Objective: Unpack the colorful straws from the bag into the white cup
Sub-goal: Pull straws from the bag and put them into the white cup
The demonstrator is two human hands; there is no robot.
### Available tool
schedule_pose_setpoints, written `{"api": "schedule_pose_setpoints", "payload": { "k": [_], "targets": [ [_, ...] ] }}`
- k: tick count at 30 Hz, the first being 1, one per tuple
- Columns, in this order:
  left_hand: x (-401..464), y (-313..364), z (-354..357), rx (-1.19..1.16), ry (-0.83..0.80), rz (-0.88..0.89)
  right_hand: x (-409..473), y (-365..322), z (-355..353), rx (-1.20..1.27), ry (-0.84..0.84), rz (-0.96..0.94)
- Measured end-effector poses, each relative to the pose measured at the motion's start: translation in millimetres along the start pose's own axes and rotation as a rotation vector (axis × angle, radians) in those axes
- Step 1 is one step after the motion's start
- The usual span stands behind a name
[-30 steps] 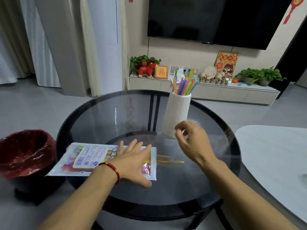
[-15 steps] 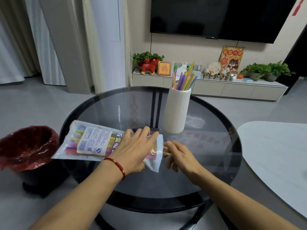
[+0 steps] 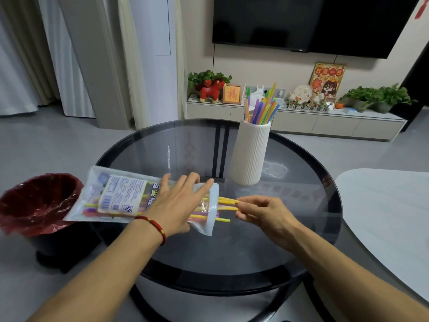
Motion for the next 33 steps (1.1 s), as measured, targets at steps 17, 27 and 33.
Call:
{"api": "schedule_pose_setpoints", "payload": {
  "k": [17, 27, 33],
  "targets": [
    [9.2, 20.6, -11.5, -0.057, 0.12, 0.043, -9.5, -1.2, -3.4, 0.041, 0.077, 0.088],
    [12.7, 18.0, -8.5, 0.099, 0.101, 0.017, -6.8, 2.1, 17.5, 0.125, 0.009, 0.054],
    [4.3, -3.9, 19.1, -0.098, -0.164, -0.086, -21.6, -33.6, -23.7, -0.183, 0.142, -0.146]
  ]
}}
Point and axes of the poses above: each hand's wrist, its own x-axis towards the middle knuckle, its own z-axis out of the palm, y = z × x, the point moved 3 cm from there along x, towards the middle knuckle, and after that the axes turned 7 degrees about z, right-handed, at the moved point
